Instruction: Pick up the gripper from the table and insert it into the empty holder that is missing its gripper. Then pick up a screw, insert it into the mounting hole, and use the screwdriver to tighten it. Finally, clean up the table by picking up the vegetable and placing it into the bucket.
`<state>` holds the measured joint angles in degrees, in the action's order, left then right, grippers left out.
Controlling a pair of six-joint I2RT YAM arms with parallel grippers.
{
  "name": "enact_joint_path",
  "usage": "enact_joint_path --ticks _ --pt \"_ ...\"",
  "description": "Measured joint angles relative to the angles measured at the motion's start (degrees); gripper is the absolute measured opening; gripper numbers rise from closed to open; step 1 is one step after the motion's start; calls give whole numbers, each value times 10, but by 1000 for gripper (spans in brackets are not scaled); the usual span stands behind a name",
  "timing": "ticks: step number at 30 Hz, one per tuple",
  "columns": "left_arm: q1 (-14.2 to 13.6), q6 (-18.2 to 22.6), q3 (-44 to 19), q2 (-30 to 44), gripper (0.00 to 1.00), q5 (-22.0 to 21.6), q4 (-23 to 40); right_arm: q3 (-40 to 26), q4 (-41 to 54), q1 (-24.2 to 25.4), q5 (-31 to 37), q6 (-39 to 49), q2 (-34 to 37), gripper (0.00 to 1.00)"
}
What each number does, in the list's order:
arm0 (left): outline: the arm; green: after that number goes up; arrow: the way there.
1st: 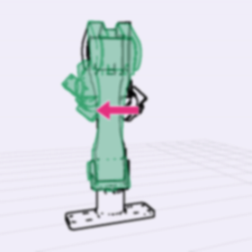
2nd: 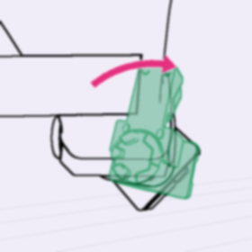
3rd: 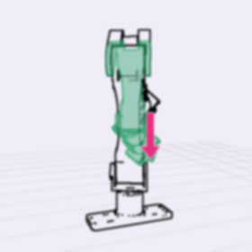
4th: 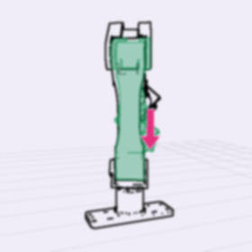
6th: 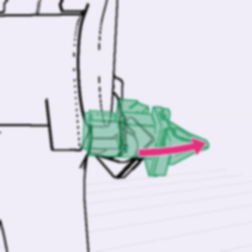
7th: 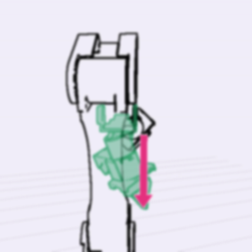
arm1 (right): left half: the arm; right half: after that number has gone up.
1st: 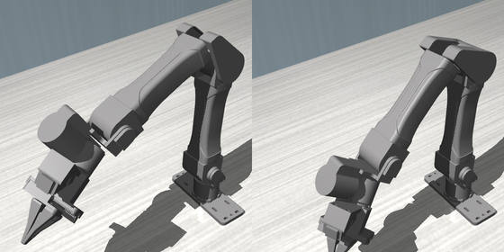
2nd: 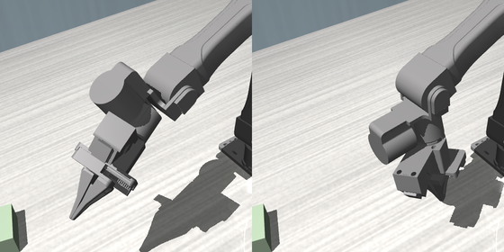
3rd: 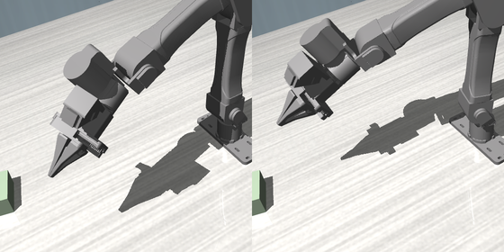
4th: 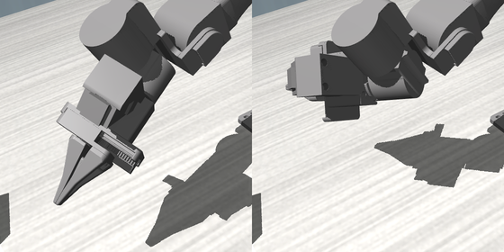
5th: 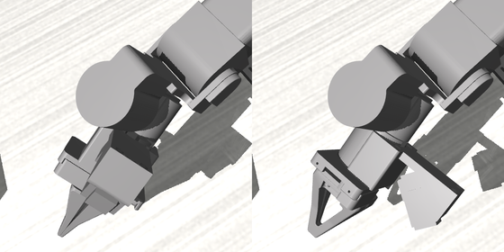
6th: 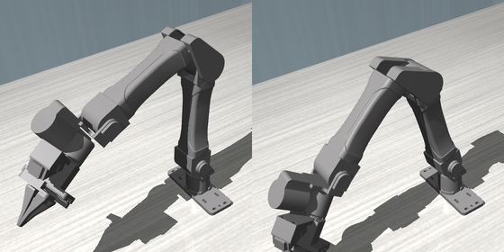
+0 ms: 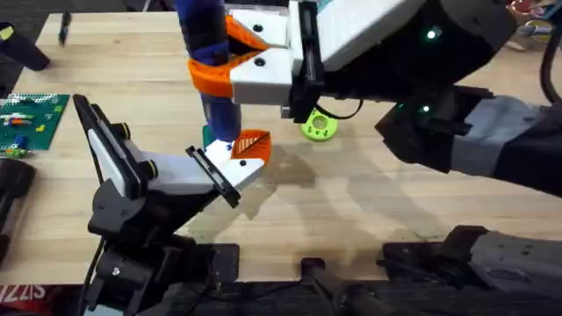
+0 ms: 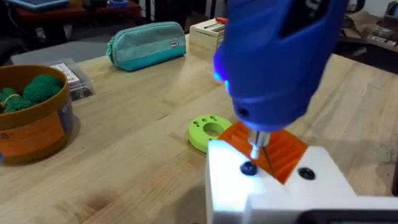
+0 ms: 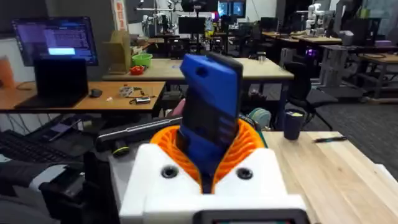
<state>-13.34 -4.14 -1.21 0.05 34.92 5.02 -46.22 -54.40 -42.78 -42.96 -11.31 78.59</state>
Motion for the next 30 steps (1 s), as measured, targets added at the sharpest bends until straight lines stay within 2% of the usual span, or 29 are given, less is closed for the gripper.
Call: enact_joint_path --ticks 19,30 --pt "0 0 0 0 15 0 0 0 -1 -13 0 11 10 66" --pt "0 0 0 0 15 0 0 0 -35 -13 0 24 10 66"
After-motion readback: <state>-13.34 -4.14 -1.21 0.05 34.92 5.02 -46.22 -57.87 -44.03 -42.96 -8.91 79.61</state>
